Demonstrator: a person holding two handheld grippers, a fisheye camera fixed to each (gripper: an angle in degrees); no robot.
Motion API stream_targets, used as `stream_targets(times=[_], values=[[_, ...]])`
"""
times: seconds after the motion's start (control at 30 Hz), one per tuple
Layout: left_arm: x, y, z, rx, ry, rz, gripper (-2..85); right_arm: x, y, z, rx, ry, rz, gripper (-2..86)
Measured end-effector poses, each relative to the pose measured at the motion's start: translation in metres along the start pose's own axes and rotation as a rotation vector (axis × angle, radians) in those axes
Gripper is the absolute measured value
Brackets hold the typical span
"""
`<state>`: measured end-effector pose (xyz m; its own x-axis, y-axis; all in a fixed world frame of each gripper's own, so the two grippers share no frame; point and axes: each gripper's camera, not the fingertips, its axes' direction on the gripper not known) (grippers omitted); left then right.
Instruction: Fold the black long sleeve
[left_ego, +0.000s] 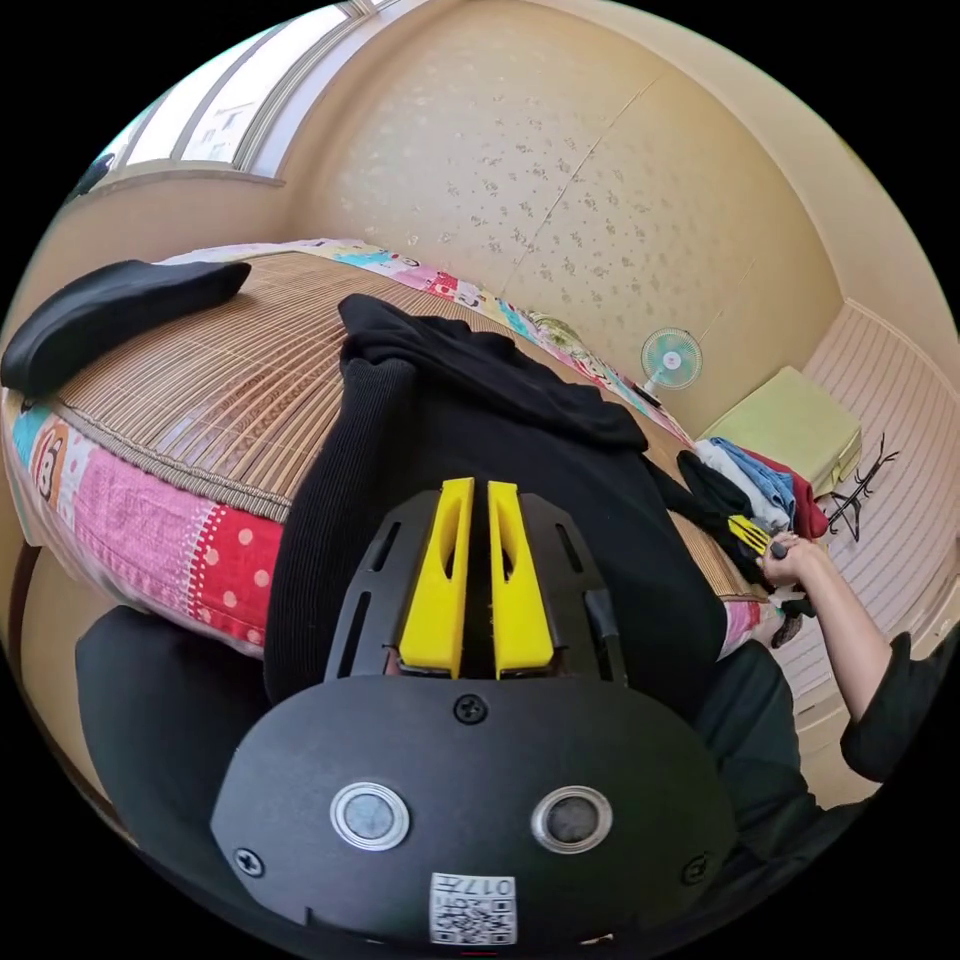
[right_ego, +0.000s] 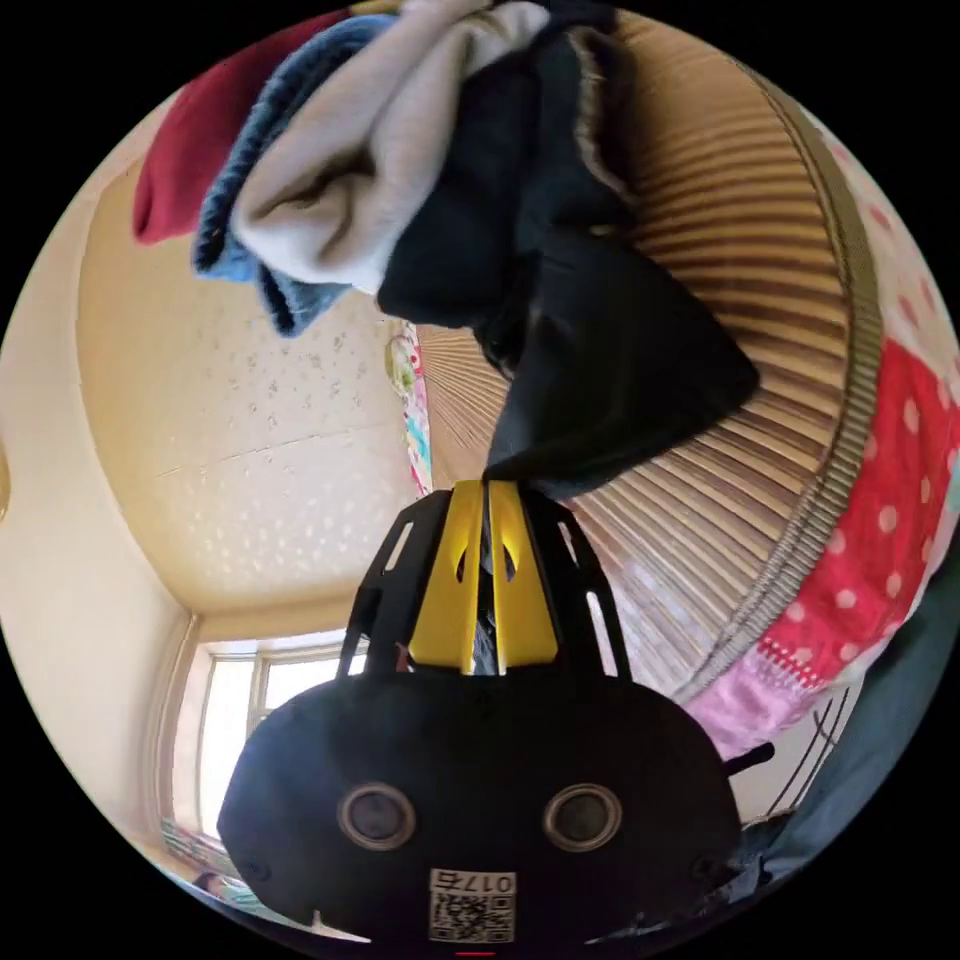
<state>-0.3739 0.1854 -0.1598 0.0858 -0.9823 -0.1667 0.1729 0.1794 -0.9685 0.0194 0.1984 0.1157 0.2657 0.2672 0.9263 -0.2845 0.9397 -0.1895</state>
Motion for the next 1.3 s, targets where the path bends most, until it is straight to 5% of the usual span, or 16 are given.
stream_targets(times=[0.17, 0.27, 0.4, 0.53, 0.63, 0.83, 1.03, 1.13, 1.3], values=[[-0.015, 0.004, -0.001, 0.019, 0.047, -0.029, -0.4, -0.210, 0.082, 0.026, 0.234, 0.099, -0.638, 1.7], [-0.015, 0.004, -0.001, 0.024, 0.041, -0.024, -0.8, -0.289, 0.163, 0.078, 0.164, -0.085, -0.908, 2.3], [-0.012, 0.003, 0.000, 0.027, 0.022, -0.008, -0.8, -0.302, 0.284, 0.217, -0.340, -0.156, -1.138, 4.9], [-0.015, 0.002, -0.001, 0.025, 0.044, -0.008, -0.9, -0.177, 0.392, 0.343, -0.947, 0.182, -1.178, 7.4], [-0.017, 0.001, -0.003, 0.017, 0.071, -0.011, -0.7, -0.101, 0.405, 0.338, -0.952, 0.287, -1.102, 6.6], [-0.009, -0.011, -0.005, -0.015, 0.058, -0.002, 1.6, -0.111, 0.354, 0.256, -0.672, 0.185, -0.960, 7.1], [0.015, -0.033, -0.045, 0.110, -0.332, 0.020, 3.7, -0.124, 0.358, 0.211, -0.463, 0.574, -1.190, 5.4], [0.025, -0.056, 0.014, -0.229, -0.347, 0.118, 0.1, -0.082, 0.384, 0.257, -0.689, 0.807, -1.373, 1.9], [0.051, -0.119, 0.068, -0.424, -0.461, 0.279, -0.9, -0.096, 0.411, 0.308, -0.693, 1.019, -1.569, 0.7]])
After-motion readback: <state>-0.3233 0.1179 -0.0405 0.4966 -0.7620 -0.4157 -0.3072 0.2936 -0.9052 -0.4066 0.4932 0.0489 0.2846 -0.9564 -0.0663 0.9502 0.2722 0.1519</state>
